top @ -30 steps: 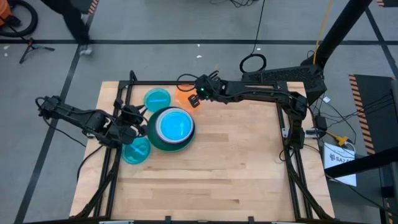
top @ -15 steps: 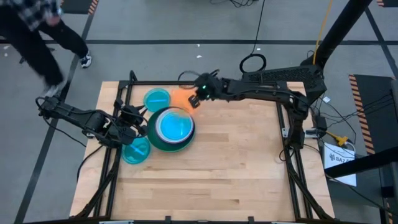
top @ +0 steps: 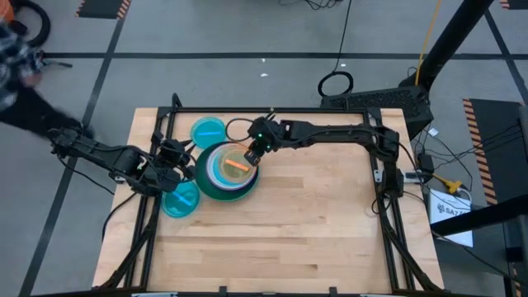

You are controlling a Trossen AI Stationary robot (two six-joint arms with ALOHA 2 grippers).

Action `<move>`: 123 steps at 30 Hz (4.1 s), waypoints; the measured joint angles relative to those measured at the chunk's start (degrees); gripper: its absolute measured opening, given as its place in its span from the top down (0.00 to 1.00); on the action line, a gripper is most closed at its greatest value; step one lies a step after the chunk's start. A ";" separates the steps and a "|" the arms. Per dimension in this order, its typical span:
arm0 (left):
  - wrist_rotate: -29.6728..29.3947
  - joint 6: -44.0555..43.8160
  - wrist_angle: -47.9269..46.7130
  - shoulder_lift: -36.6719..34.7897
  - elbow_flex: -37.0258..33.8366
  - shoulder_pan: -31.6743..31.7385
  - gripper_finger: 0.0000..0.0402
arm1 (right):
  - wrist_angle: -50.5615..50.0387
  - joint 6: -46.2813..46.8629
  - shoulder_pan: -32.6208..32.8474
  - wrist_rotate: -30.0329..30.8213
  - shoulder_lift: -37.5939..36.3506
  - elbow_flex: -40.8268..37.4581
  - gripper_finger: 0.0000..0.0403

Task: Stack plastic plates
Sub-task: Stack the orange plate on top of the blue plate, then stack the bottom blue plate on top of the orange plate

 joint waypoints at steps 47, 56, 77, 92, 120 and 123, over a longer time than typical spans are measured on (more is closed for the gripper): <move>41.71 -62.21 1.35 36.24 0.02 -25.18 0.79 | 28.41 -29.77 6.99 0.02 3.85 -11.78 0.88; 43.96 -63.45 2.40 36.24 0.02 -25.55 0.79 | 21.66 -31.09 7.99 0.01 -2.52 -11.78 0.88; 44.18 -63.37 0.37 46.78 0.02 -25.38 0.52 | 13.43 -32.31 11.75 0.26 -5.04 -11.74 0.88; 42.50 -63.66 0.37 49.25 0.12 -25.68 0.68 | 8.78 -31.31 12.20 0.04 -7.09 -11.78 0.88; 37.27 -44.08 -6.13 49.27 19.53 -31.30 0.98 | -5.17 -30.44 15.75 -0.04 -15.95 -11.78 0.88; 35.16 -39.31 -6.28 49.27 21.93 -31.65 0.98 | -8.10 -30.75 16.65 -0.03 -17.23 -11.78 0.88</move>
